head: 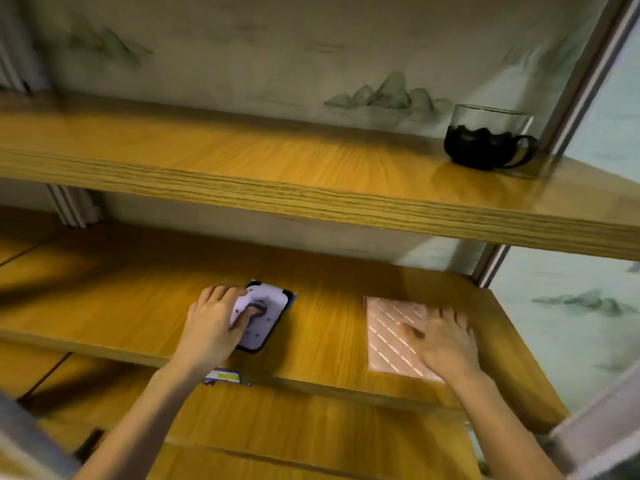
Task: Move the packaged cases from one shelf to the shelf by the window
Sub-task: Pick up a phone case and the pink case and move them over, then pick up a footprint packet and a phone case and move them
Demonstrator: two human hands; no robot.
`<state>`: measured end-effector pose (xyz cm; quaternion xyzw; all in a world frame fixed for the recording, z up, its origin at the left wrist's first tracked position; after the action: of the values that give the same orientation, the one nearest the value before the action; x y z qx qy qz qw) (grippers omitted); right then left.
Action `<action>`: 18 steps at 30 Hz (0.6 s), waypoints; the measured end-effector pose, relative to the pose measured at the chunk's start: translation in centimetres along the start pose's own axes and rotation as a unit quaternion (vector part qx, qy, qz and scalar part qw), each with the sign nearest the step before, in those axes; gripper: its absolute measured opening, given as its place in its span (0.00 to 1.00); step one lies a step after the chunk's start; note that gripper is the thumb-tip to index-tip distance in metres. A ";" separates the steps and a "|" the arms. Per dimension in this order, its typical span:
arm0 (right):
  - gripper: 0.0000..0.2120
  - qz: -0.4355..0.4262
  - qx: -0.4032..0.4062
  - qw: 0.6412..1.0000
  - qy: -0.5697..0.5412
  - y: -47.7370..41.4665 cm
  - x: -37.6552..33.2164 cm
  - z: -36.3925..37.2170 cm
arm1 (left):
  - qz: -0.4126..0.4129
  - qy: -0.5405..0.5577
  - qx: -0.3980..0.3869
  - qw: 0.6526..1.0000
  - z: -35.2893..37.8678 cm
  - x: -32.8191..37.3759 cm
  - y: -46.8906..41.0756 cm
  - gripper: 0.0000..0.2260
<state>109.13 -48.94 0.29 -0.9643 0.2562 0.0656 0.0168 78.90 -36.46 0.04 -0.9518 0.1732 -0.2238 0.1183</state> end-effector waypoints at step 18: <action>0.21 -0.470 -0.041 0.878 -0.081 6.2 -28.9 -0.8 | -0.130 -0.108 0.076 0.983 -11.6 -13.0 9.6 0.17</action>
<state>81.28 -40.12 5.02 -0.9623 -0.2324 0.1387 0.0267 59.86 -41.98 2.22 -0.9731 0.0170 -0.1457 0.1778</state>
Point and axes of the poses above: each hand's wrist, its own y-axis away from the middle knuckle, its own z-axis out of the palm, x = y × z, the point moved 5 cm from there along -y, towards the middle knuckle, and after that the axes turned 4 degrees about -z, right-handed, at the moved point
